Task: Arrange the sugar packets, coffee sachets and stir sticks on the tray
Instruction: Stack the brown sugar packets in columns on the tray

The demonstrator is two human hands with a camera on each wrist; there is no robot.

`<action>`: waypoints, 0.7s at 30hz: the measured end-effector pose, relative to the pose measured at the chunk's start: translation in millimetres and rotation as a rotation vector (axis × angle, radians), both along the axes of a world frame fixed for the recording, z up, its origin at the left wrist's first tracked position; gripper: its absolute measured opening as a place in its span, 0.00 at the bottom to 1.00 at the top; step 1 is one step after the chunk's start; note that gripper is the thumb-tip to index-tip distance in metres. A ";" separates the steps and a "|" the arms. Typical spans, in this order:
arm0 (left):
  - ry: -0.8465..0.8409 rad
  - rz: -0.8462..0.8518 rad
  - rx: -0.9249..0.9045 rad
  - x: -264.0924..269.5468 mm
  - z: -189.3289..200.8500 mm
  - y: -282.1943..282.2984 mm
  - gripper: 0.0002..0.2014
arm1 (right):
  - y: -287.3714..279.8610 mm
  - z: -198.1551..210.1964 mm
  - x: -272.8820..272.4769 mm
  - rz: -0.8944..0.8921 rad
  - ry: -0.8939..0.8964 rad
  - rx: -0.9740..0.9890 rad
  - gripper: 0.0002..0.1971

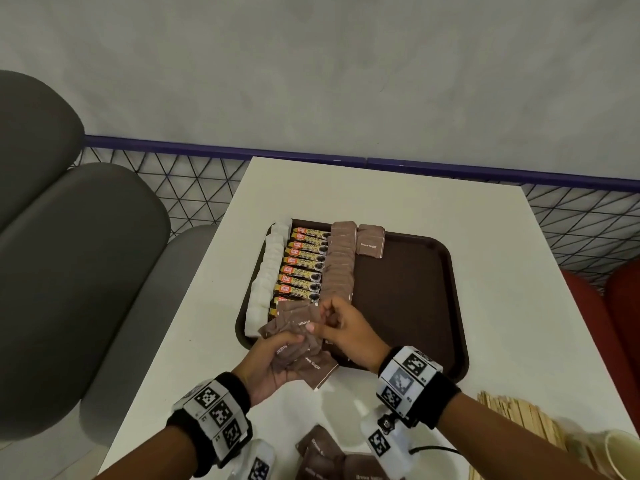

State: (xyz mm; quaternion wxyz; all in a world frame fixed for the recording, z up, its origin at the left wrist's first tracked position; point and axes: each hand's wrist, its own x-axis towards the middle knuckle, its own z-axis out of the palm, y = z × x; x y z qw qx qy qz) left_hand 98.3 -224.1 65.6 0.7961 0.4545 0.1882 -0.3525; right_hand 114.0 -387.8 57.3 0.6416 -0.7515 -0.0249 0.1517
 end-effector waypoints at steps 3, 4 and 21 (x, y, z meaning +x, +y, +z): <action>0.009 -0.009 -0.009 -3.1 0.2 0.3 0.19 | -1.7 -0.9 -1.3 -0.021 0.027 0.012 0.09; 0.012 -0.014 -0.015 -4.1 0.4 0.7 0.20 | -3.0 0.0 -1.7 -0.029 0.045 0.026 0.08; 0.029 -0.009 -0.003 -4.3 0.4 3.1 0.18 | -28.7 5.3 9.9 -0.196 0.106 0.092 0.03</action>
